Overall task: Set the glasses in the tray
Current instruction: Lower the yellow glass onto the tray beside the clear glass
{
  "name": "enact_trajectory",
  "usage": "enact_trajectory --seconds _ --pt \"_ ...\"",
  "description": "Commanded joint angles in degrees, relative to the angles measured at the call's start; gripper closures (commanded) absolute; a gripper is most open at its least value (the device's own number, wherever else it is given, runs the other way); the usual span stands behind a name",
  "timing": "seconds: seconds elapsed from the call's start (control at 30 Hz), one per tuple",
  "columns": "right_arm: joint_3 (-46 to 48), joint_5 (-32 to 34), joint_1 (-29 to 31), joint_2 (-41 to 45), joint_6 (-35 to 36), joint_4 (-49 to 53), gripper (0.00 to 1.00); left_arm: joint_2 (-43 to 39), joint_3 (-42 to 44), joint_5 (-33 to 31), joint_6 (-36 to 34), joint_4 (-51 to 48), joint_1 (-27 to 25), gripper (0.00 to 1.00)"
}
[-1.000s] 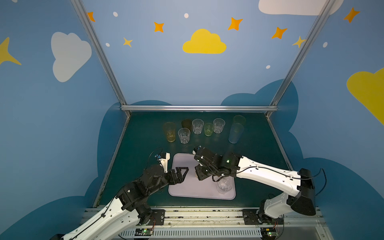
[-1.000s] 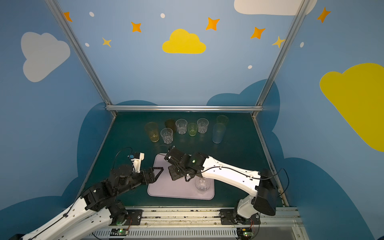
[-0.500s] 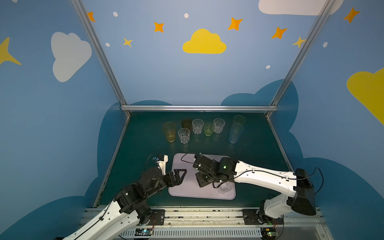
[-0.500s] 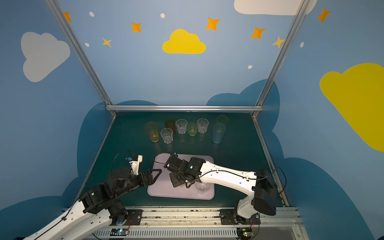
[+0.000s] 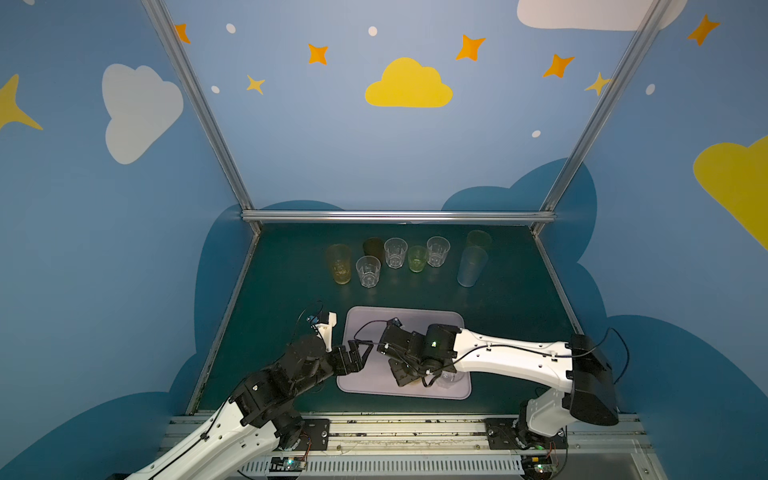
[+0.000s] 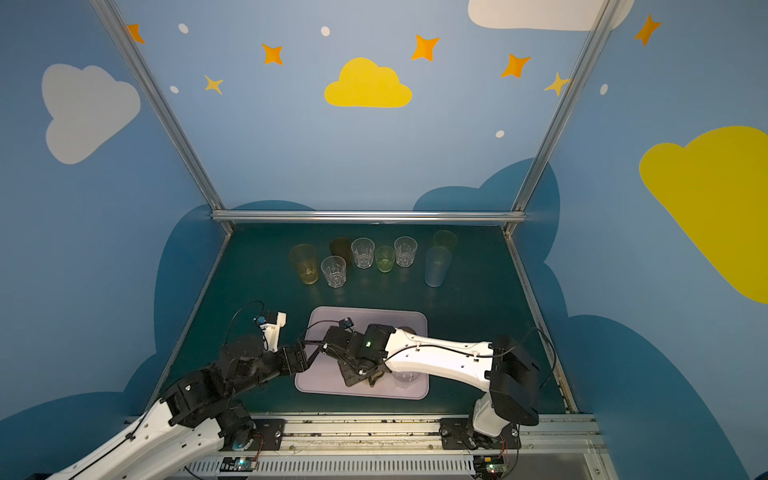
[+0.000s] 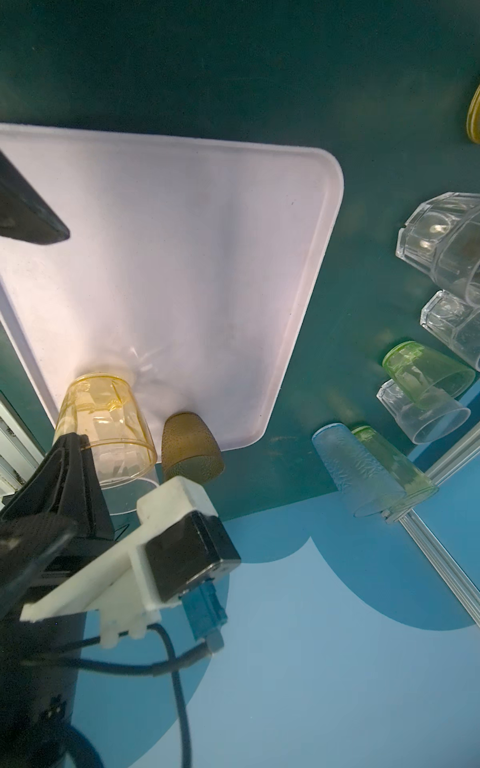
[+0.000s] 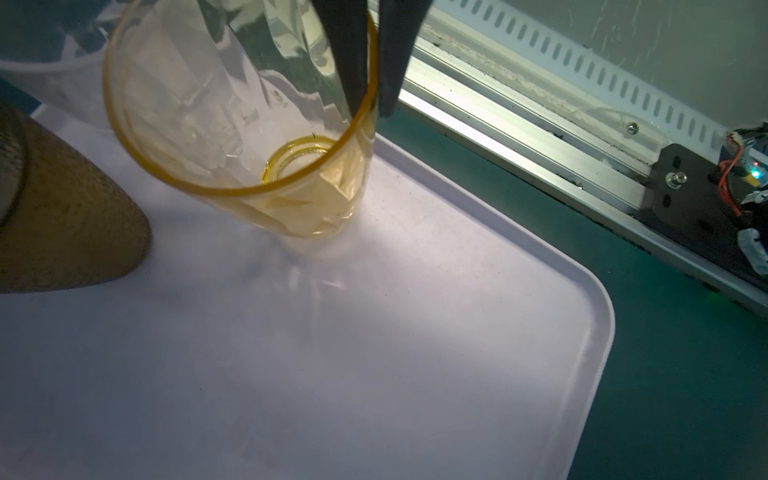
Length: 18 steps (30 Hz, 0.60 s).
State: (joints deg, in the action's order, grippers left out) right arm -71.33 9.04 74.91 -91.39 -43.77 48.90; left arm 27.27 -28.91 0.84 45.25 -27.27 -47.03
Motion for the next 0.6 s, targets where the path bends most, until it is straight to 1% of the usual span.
enact_trajectory --seconds 0.0,0.57 --pt "-0.34 1.31 0.56 -0.28 -1.22 1.59 1.00 -1.05 0.24 -0.57 0.18 -0.68 0.08 0.00" --pt "0.93 2.04 0.85 -0.76 -2.64 2.27 1.00 -0.11 0.08 -0.49 -0.11 -0.46 0.09 0.00"
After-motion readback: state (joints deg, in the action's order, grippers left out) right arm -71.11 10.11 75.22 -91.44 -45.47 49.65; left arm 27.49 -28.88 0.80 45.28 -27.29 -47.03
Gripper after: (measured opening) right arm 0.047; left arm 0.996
